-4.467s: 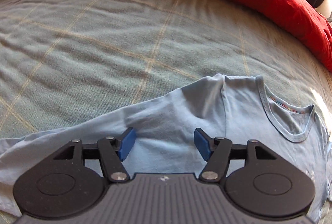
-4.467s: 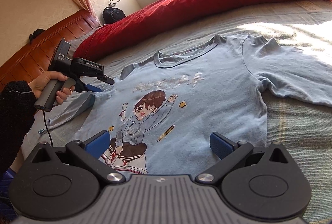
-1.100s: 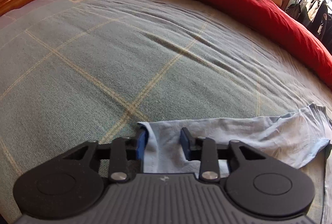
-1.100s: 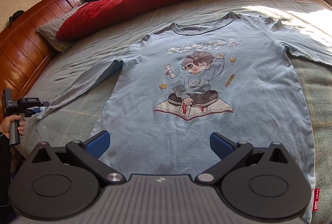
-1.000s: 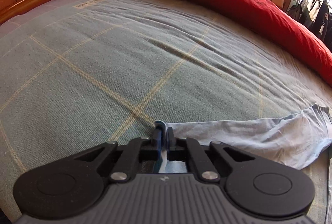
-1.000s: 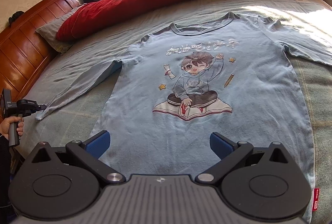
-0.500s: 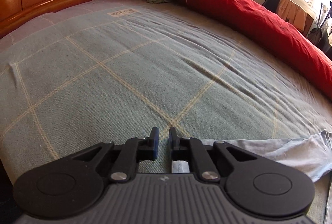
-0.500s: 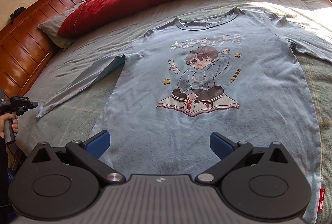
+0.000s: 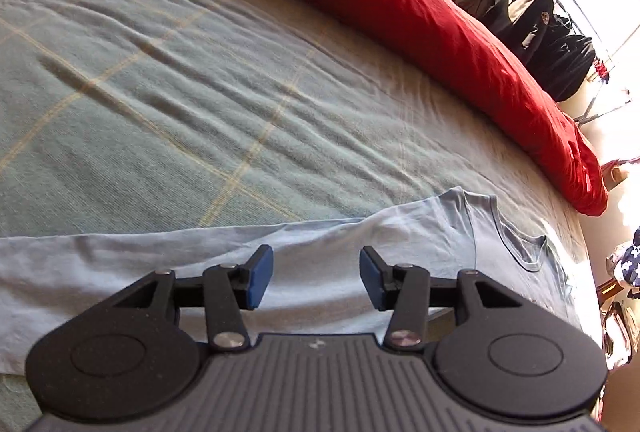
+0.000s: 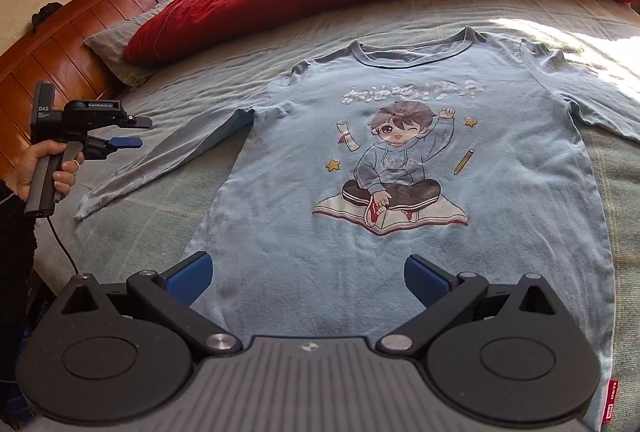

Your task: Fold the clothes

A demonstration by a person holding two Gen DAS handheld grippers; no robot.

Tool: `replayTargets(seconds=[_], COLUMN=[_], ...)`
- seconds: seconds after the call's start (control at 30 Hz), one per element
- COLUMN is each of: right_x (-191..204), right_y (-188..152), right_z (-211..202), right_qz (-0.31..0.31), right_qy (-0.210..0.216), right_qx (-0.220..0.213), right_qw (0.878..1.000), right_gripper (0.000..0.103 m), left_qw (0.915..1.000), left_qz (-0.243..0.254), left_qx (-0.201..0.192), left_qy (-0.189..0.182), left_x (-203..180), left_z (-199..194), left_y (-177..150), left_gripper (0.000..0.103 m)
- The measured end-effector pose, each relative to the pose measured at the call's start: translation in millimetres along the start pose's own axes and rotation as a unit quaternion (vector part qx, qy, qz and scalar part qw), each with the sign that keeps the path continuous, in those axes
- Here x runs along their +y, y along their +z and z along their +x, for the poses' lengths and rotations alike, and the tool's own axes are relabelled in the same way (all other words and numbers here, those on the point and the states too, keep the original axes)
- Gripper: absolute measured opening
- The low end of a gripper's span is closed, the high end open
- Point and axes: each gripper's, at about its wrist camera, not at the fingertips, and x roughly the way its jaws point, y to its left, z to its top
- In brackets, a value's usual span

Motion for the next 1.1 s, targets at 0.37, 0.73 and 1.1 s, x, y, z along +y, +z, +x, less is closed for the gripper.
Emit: replayTargets(seconds=[0.37,0.73,1.1], right_x=[-3.5,89.0,121.5], right_y=[15.6,89.9,129.4], right_z=[17.7,52.3,189.6], right_qz=[-0.029,-0.207,-0.238], right_qy=[-0.010,0.038,0.060], right_qx=[0.027,0.013,0.071], right_qw=[0.999,0.978,0.967], right_gripper=[0.103,0.103,0.091], left_qw=[0.9982,0.9987,0.9967], left_qz=[-0.060,-0.008,-0.007], left_qx=[-0.006,0.039,0.026], left_qy=[-0.010,-0.032,-0.077], left_x=[6.3,0.1,15.4], left_z=[41.2,47.7,44.1], left_y=[13.9,4.7,0.5], left_gripper=[0.048,0.063,0.065])
